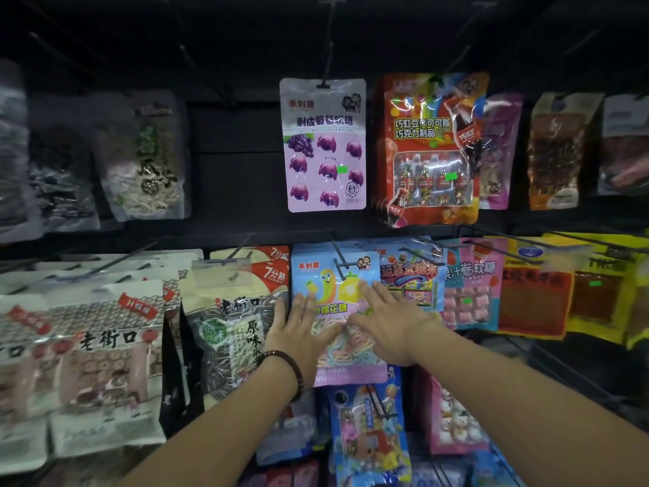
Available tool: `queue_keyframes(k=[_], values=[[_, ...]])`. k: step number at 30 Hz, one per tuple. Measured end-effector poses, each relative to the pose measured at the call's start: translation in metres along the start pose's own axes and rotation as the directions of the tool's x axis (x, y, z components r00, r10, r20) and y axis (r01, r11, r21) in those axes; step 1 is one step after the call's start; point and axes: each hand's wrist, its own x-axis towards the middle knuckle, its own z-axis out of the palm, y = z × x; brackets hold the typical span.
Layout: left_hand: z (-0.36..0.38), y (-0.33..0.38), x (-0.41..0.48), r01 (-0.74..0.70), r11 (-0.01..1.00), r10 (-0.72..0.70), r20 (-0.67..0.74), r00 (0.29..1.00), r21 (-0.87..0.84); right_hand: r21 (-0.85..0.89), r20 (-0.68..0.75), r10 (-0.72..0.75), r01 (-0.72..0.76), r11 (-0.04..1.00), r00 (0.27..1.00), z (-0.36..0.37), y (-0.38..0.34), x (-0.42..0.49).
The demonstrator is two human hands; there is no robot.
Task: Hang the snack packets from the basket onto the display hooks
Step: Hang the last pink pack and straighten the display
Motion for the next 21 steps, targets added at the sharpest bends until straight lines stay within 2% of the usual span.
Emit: queue_keyframes(k=[3,5,9,12,16,21], values=[[-0.005,-0.005,-0.016,-0.018,0.999,0.017,-0.041,0.999,-0.033,0.032,-0.005,0.013,-0.012,0.999,1.000,-0.007,-0.005,-0.010],[-0.009,-0.012,-0.033,-0.028,0.996,0.016,-0.127,0.992,-0.090,0.079,-0.028,0.030,-0.028,0.997,0.999,-0.013,-0.012,-0.018],[-0.006,-0.034,-0.079,0.085,0.981,-0.123,-0.222,0.967,-0.174,0.162,-0.162,-0.007,0.034,0.986,0.987,-0.025,-0.038,-0.033],[0.010,-0.055,-0.112,0.199,0.963,-0.232,-0.178,0.956,-0.183,0.128,-0.278,-0.097,0.137,0.982,0.956,-0.029,-0.068,-0.036],[0.030,-0.078,-0.136,0.291,0.938,-0.308,-0.069,0.949,-0.189,0.035,-0.355,-0.193,0.219,0.975,0.915,-0.030,-0.111,-0.025],[0.045,-0.081,-0.137,0.245,0.952,-0.254,-0.029,0.967,-0.181,0.096,-0.312,-0.192,0.231,0.968,0.930,-0.026,-0.147,-0.007]])
